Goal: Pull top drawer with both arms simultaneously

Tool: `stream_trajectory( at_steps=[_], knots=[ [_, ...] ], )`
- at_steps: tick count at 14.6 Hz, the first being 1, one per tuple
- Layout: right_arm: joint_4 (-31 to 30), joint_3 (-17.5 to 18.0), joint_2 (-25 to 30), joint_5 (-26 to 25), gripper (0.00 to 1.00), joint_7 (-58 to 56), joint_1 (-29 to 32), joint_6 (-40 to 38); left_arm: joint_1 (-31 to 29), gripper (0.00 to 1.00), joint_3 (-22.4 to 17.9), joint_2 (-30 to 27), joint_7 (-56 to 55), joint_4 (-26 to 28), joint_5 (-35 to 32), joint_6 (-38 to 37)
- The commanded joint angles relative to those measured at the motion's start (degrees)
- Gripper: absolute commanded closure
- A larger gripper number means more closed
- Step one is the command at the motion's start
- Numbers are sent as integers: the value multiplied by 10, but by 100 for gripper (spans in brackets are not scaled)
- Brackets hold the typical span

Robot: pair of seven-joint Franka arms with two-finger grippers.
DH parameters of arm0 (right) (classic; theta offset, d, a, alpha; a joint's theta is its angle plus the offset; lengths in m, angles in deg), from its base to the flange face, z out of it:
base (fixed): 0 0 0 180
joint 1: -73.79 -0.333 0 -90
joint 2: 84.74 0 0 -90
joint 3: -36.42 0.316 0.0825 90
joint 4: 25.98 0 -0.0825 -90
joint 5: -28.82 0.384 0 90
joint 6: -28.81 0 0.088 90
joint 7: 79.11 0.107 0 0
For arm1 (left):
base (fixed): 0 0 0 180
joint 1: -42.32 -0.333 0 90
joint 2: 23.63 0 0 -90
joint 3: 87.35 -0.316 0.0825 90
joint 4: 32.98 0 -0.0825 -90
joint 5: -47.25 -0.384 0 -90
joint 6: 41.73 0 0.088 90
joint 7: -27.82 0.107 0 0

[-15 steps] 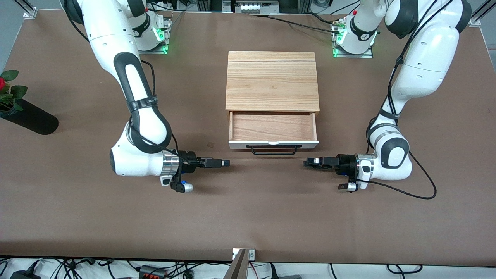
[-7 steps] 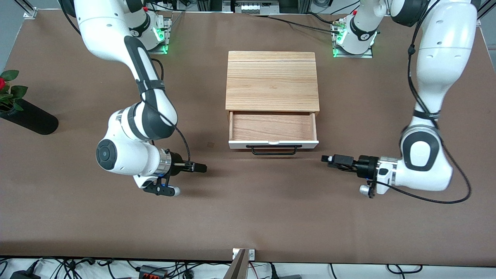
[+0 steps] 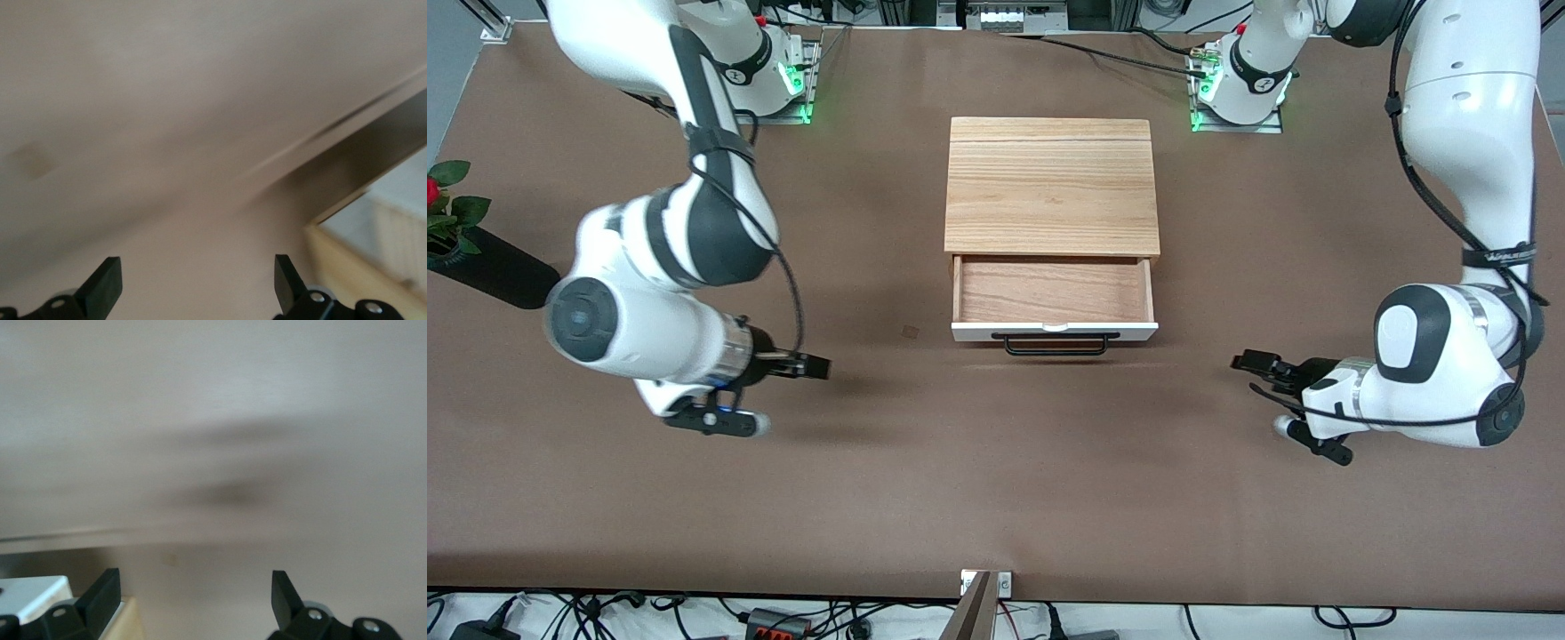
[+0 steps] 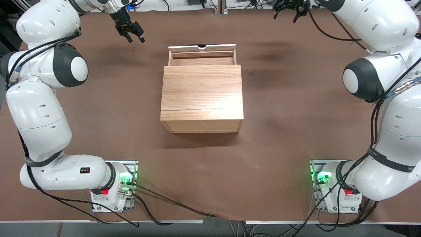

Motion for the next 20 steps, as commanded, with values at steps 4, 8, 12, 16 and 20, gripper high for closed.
stream_trajectory(
  at_steps=[4, 8, 12, 16, 20],
  knots=[
    [25, -53, 16, -60, 0, 4, -6, -76, 25, 0, 6, -117, -134, 5, -143, -130],
    [26, -66, 27, -76, 0, 4, 1, -106, 20, 0, 5, -197, -182, 5, -140, -175],
    [22, -89, 51, -72, 0, -3, 9, -104, 14, 0, 0, -267, -183, 19, -129, -186],
    [-13, -63, 93, -70, 0, -24, 36, -101, 14, 0, -6, -386, -216, 174, -129, -75],
    [-160, -41, 195, -86, 0, -97, 36, -38, 33, 0, -35, -461, -254, 293, -128, 57]
  ],
)
